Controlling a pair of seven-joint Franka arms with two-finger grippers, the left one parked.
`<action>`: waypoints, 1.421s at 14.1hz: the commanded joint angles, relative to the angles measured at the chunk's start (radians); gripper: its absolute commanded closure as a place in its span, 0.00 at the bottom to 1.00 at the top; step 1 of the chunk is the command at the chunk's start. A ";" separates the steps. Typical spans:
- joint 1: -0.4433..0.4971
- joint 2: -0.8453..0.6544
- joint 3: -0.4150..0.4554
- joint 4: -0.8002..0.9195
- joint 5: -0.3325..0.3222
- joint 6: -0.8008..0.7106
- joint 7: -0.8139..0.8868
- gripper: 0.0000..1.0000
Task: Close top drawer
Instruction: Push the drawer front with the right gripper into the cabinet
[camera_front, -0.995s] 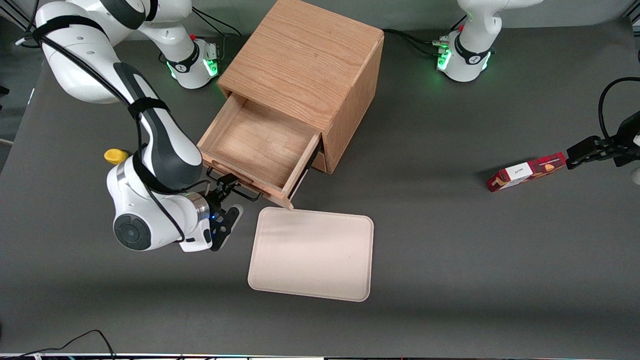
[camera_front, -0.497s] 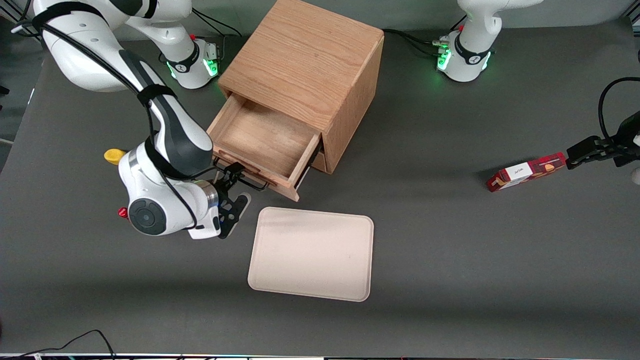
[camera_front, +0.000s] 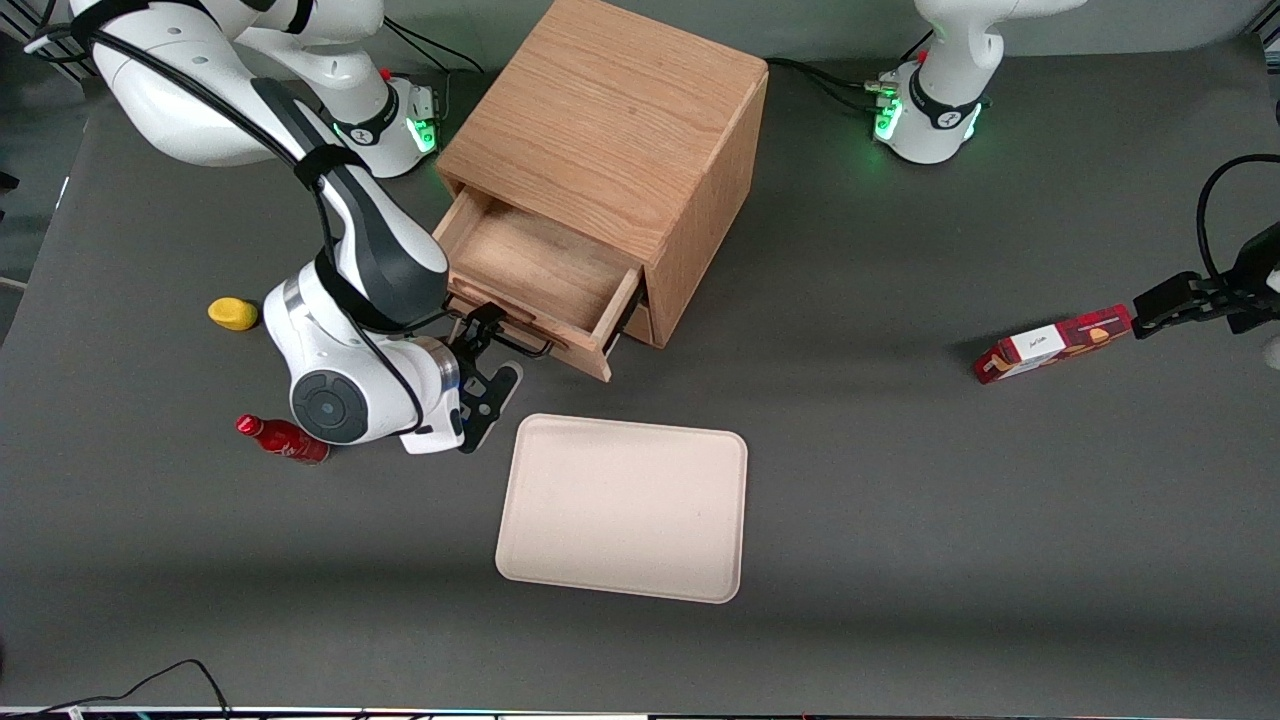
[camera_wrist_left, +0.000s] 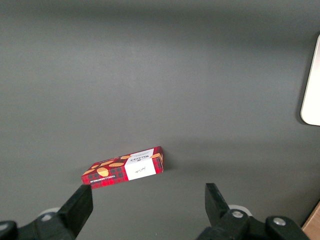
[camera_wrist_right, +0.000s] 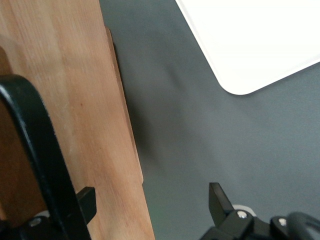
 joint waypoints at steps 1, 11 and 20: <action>0.005 -0.033 0.021 -0.091 0.007 0.064 0.051 0.00; 0.005 -0.053 0.070 -0.159 0.043 0.090 0.121 0.00; 0.005 -0.107 0.096 -0.258 0.086 0.137 0.153 0.00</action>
